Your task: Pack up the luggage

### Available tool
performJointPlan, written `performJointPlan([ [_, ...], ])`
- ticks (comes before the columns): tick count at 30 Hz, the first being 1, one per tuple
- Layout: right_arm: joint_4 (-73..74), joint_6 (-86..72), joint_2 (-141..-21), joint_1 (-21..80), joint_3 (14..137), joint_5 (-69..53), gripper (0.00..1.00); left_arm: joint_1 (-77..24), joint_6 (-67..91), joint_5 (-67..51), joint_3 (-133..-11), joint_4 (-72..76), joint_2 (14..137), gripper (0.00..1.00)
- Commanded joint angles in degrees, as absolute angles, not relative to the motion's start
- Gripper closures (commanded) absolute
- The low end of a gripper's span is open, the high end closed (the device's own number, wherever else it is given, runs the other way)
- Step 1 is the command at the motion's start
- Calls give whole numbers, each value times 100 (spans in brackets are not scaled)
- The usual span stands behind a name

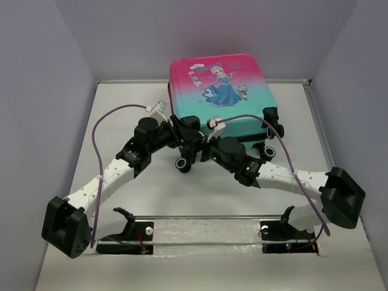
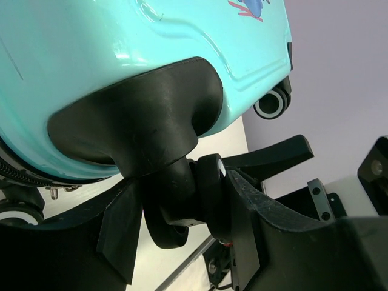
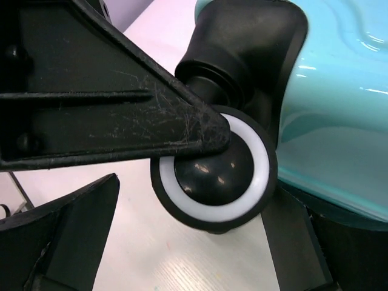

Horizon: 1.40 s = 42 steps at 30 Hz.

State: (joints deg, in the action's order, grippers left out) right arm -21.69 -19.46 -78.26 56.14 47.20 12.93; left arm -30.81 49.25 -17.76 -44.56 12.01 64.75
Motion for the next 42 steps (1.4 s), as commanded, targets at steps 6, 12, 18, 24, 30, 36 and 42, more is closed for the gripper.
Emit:
performJointPlan([
  [6,-3840,-2144,-8218,5467,4826,1467,6,-3208,4852,-2443,-4579,2988,5880,56],
  [12,-4113,-2127,-8218,5467,4685,2030,41,-3208,4650,-2391,-4447,2778,5783,50],
  [18,-3955,-1952,-8095,5467,4570,2337,81,-3199,4027,-1970,-4658,2076,5590,16],
  [24,-3613,-1600,-8060,5467,4754,2242,83,-3190,3236,-503,-5010,748,4985,1],
  [30,-2989,-1204,-7972,5467,5115,2276,86,-3199,3523,308,-3580,588,4061,21],
  [36,-2602,-1046,-7963,5467,5502,2197,89,-3313,3920,-255,-2092,2126,4218,65],
  [42,-2531,-1046,-7954,5467,5599,2083,91,-3805,3367,359,-2285,2934,5176,64],
])
